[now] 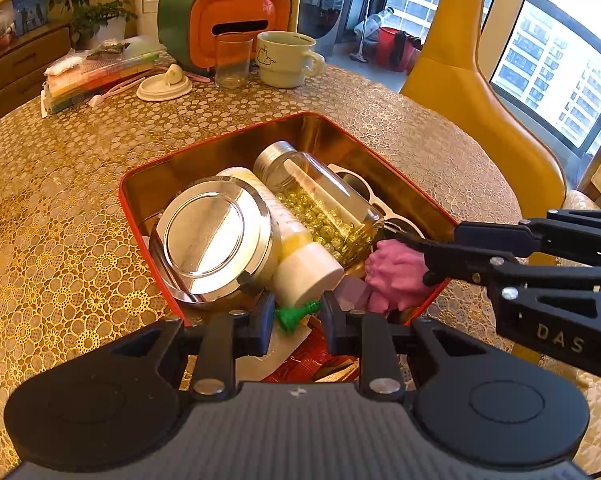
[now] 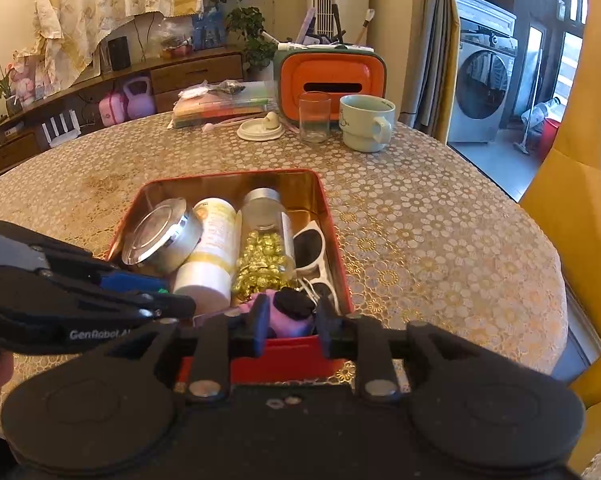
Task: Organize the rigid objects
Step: 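Lower the green piece into the red tin and open the left tool while the right releases the clipper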
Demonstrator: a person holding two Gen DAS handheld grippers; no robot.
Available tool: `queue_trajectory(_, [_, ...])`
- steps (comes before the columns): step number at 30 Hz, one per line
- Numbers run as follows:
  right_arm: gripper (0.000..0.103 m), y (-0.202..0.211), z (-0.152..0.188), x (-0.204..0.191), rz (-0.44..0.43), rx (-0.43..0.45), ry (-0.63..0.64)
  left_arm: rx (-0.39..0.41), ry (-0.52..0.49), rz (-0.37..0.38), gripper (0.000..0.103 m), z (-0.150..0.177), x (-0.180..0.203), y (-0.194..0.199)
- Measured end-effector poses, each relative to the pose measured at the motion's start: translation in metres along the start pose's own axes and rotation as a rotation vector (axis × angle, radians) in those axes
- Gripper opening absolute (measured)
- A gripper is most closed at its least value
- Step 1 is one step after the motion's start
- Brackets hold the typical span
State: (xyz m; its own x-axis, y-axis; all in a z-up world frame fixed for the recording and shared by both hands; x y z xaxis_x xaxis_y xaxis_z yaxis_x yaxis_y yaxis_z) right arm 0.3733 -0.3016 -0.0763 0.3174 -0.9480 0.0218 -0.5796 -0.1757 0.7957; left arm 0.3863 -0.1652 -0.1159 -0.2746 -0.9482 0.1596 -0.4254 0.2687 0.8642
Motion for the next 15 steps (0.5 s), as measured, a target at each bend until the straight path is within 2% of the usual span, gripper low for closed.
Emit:
queue_trajectory(3, [0.041,0.003,0.002,-0.002,-0.006,0.004,-0.003,0.0,0.015,0.012,0.024,0.002,0.0,0.004])
queue_trajectory(6, [0.042,0.008,0.004,-0.004,-0.014,0.013,-0.013,0.015,0.011,0.016,0.031,0.006,0.003,0.014])
queue_trajectory(7, [0.042,0.011,0.004,-0.005,-0.018,0.017,-0.017,0.024,0.007,0.013,0.038,0.007,0.003,0.018])
queue_trajectory(8, [0.042,0.013,0.005,-0.006,-0.021,0.021,-0.019,0.035,0.004,0.014,0.051,0.009,0.004,0.022])
queue_trajectory(10, [0.043,0.019,0.006,-0.009,-0.026,0.029,-0.019,0.068,0.003,0.007,0.063,0.01,0.005,0.032])
queue_trajectory(15, [0.047,0.034,0.007,-0.015,-0.036,0.055,-0.024,0.105,0.01,-0.003,0.063,0.013,0.003,0.053])
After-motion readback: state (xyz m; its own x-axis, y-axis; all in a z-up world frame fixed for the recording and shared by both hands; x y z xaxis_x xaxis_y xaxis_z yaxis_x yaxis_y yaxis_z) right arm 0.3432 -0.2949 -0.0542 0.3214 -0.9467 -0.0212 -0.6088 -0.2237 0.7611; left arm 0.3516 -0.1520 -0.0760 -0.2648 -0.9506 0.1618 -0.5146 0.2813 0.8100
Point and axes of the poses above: each gripper's, at about its wrist camera, not at the fingertips, and y roughly against the way its jaws point, x to its right, z to its underside, the point moved 7 cm from there along -y, roughly the way its jaws point, and after that the axes turned 9 degrees about -x, right-handed, at the moved point
